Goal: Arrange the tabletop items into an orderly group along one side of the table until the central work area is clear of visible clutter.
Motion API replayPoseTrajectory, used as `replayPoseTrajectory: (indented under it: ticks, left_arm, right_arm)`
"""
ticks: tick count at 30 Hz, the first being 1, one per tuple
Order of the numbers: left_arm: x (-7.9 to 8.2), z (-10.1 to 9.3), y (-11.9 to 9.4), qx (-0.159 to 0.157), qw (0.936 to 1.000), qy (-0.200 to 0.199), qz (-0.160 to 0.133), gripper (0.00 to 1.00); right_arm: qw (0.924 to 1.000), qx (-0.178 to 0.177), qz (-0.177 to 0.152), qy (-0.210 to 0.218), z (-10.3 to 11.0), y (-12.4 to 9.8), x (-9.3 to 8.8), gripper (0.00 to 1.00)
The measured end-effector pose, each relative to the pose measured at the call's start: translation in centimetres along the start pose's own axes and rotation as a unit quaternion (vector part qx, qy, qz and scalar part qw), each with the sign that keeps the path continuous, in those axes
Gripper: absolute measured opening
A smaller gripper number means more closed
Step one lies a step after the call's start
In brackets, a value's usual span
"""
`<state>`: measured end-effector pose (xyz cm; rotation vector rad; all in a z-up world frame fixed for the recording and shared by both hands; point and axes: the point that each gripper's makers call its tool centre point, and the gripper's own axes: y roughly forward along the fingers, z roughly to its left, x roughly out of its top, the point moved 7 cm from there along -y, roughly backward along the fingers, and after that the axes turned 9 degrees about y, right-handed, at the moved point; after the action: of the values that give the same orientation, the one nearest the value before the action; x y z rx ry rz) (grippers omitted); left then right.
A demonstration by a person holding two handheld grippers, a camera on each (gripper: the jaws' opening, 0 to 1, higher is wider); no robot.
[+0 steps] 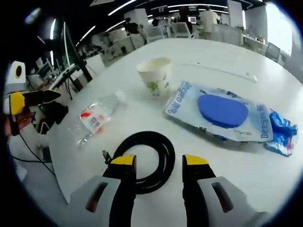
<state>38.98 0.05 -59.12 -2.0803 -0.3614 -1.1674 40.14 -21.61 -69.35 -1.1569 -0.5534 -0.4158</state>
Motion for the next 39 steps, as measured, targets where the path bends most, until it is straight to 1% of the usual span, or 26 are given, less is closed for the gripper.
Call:
replayPoseTrajectory:
  ticks: [5,10,11,12,14,15,17,19,20,23,27,29,31,33,37,39]
  left_arm:
    - [-0.5,-0.3,0.4,-0.005,0.9999,0.006,0.007,0.62]
    - [-0.8,-0.5,0.6,-0.009,0.9999,0.001,0.009,0.61]
    - [-0.9,-0.6,0.7,-0.010,0.9999,0.002,0.011,0.61]
    - [-0.9,-0.6,0.7,-0.010,0.9999,0.003,0.013,0.61]
    - [-1.0,-0.7,0.9,-0.011,0.9998,0.006,0.016,0.60]
    - [-1.1,-0.7,1.0,-0.011,0.9997,0.008,0.018,0.60]
    - [-1.2,-0.9,1.2,-0.010,0.9997,0.013,0.019,0.58]
    - [-1.3,-1.1,1.4,-0.012,0.9995,0.016,0.023,0.57]
    - [-1.3,-1.2,1.5,-0.012,0.9995,0.018,0.024,0.57]
    - [-1.5,-1.4,1.9,-0.015,0.9990,0.026,0.034,0.56]
    - [-1.7,-1.7,2.6,-0.019,0.9982,0.037,0.044,0.55]
    - [-1.7,-1.8,3.0,-0.018,0.9980,0.039,0.045,0.52]
    - [-1.7,-1.9,3.3,-0.019,0.9978,0.042,0.047,0.49]
    - [-1.8,-2.1,3.9,-0.019,0.9970,0.051,0.054,0.50]
    - [-2.0,-2.4,5.2,-0.022,0.9950,0.068,0.070,0.47]
    - [-2.0,-2.6,6.0,-0.023,0.9946,0.072,0.071,0.47]
  right_arm:
    - [1.0000,-0.005,0.007,-0.004,-0.1,0.9,-0.5,0.32]
    - [0.9998,-0.012,0.017,-0.001,0.0,1.4,-1.1,0.29]
    - [0.9995,-0.031,0.010,-0.002,-0.3,1.3,-1.1,0.27]
    - [0.9996,-0.023,0.013,-0.005,0.0,1.3,-1.0,0.26]
    - [0.9991,-0.035,0.016,-0.020,-0.1,1.3,-0.8,0.21]
    - [0.9984,-0.047,0.017,-0.027,-0.3,1.2,-0.8,0.18]
    - [0.9979,-0.054,0.016,-0.032,-0.4,1.1,-0.8,0.12]
    - [0.9986,-0.052,0.007,-0.004,-0.5,1.1,-0.9,0.10]
    - [0.9985,-0.055,0.005,-0.009,-0.5,1.1,-0.9,0.10]
    - [0.9984,-0.056,-0.007,0.007,-0.4,1.1,-1.1,0.08]
    - [0.9983,-0.049,-0.026,0.017,-0.3,0.8,-1.0,0.04]
    - [0.9983,-0.048,-0.029,0.015,-0.3,0.7,-1.0,0.02]
    - [0.9983,-0.041,-0.036,0.019,-0.3,0.6,-0.9,0.02]
    - [0.9983,-0.039,-0.041,0.016,-0.2,0.5,-0.9,0.01]
    - [0.9979,-0.035,-0.051,0.021,-0.3,0.2,-1.0,0.01]
    - [0.9974,-0.034,-0.059,0.024,-0.3,-0.2,-1.0,0.01]
